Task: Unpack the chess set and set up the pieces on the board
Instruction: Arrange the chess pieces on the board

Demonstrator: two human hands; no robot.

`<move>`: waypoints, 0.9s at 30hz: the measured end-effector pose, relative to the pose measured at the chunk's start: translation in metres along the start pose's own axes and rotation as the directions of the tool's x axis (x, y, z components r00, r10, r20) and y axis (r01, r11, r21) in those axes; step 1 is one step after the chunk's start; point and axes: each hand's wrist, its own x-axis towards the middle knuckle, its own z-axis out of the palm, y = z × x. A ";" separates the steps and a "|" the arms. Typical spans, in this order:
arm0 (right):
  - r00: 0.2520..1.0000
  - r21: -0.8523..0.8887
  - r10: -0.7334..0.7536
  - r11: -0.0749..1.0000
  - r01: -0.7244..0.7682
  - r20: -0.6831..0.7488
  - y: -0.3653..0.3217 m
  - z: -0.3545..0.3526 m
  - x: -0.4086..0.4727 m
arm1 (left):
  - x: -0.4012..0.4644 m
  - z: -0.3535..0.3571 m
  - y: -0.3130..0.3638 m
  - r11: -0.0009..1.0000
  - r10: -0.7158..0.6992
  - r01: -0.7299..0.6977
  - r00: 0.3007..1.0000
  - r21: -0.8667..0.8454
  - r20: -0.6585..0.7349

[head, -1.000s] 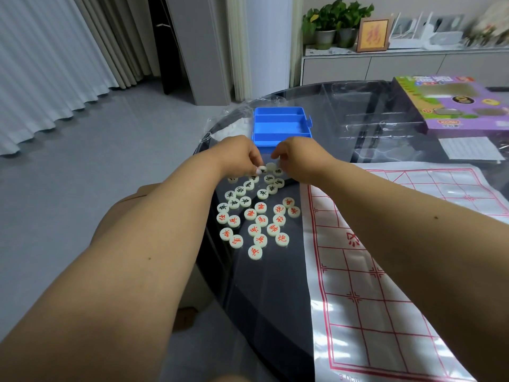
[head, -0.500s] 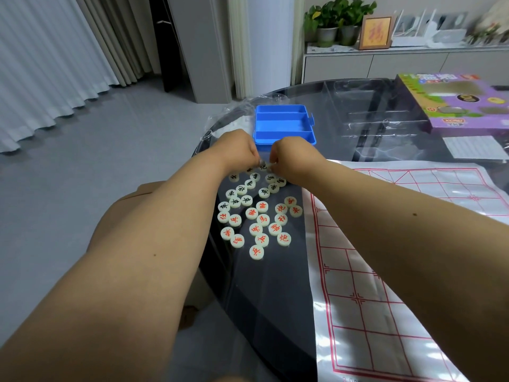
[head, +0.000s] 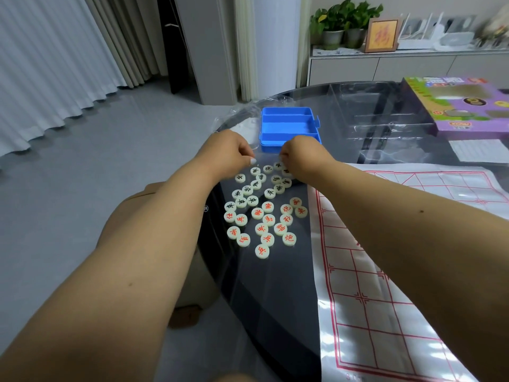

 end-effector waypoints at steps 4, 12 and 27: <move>0.997 0.043 -0.019 0.999 0.022 -0.081 0.002 -0.007 -0.011 | -0.027 -0.009 -0.004 1.000 0.000 0.000 0.999 -0.014 -0.035; 0.988 0.180 -0.154 0.972 0.152 -0.004 -0.001 -0.018 -0.078 | -0.098 -0.006 -0.005 0.995 -0.064 0.061 0.997 -0.073 -0.035; 0.980 0.070 -0.146 0.988 0.138 0.135 -0.026 -0.008 -0.146 | -0.152 0.015 -0.008 0.997 0.063 -0.061 0.997 -0.040 0.045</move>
